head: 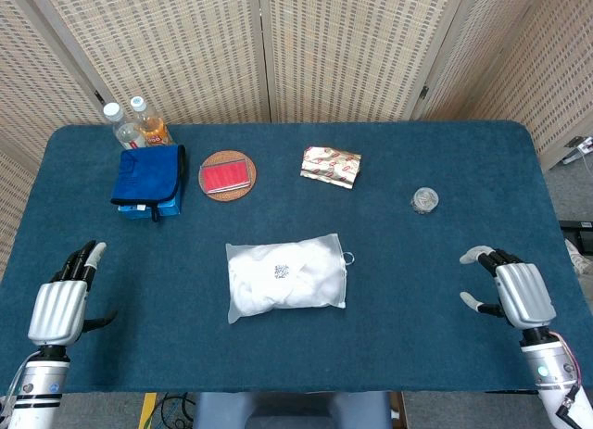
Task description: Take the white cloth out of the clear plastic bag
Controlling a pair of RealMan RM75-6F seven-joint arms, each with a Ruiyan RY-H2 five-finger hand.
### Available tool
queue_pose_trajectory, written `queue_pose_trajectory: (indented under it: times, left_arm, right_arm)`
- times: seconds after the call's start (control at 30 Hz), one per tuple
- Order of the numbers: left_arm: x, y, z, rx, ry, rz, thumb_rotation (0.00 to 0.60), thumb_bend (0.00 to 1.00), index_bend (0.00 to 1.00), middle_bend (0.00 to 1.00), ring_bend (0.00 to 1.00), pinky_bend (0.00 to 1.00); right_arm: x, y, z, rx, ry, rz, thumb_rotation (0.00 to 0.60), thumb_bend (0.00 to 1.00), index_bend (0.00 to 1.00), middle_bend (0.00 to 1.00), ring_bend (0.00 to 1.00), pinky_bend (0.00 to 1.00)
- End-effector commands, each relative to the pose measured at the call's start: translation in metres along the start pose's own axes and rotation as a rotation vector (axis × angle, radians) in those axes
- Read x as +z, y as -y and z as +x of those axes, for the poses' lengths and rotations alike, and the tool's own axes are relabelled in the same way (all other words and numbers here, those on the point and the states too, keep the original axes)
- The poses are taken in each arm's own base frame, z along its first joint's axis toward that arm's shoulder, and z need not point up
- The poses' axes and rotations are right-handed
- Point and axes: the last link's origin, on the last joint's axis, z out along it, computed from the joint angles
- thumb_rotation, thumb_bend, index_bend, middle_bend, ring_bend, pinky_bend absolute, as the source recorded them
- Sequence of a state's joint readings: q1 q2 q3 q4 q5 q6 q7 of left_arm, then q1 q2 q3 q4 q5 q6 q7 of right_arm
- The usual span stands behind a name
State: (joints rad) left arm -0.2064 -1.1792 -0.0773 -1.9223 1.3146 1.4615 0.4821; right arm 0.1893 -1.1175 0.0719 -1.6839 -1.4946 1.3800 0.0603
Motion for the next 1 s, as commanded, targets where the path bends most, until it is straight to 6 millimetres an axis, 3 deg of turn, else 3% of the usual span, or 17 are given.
queue_pose_trajectory:
  times: [0.03,0.37,0.6,0.77,1.0]
  left_arm:
    - [0.001,0.000,0.000,0.001,0.000,-0.002,0.600,0.06,0.06,0.03,0.10,0.33]
    - [0.012,-0.026,0.011,-0.052,-0.023,-0.097,0.600,0.06,0.04,0.03,0.10,0.33]
    - [0.030,-0.069,0.024,-0.115,0.004,-0.232,0.600,0.00,0.00,0.01,0.07,0.31]
    - [0.045,-0.105,0.032,-0.143,0.059,-0.316,0.600,0.00,0.00,0.00,0.00,0.25]
    - [0.066,-0.150,0.038,-0.160,0.132,-0.421,0.600,0.00,0.00,0.00,0.00,0.15]
  right_arm:
    - [-0.001,0.000,-0.001,0.001,0.002,-0.001,0.600,0.12,0.40,0.34,0.32,0.45]
    - [-0.001,0.000,0.004,-0.002,-0.014,-0.003,0.600,0.11,0.40,0.34,0.32,0.45]
    - [0.002,0.000,0.007,-0.006,-0.015,-0.002,0.600,0.12,0.40,0.34,0.32,0.45]
    - [0.002,0.001,0.005,-0.006,-0.007,0.001,0.600,0.12,0.40,0.34,0.32,0.45]
    - [0.000,-0.001,0.002,-0.004,-0.001,-0.009,0.600,0.12,0.40,0.34,0.32,0.45]
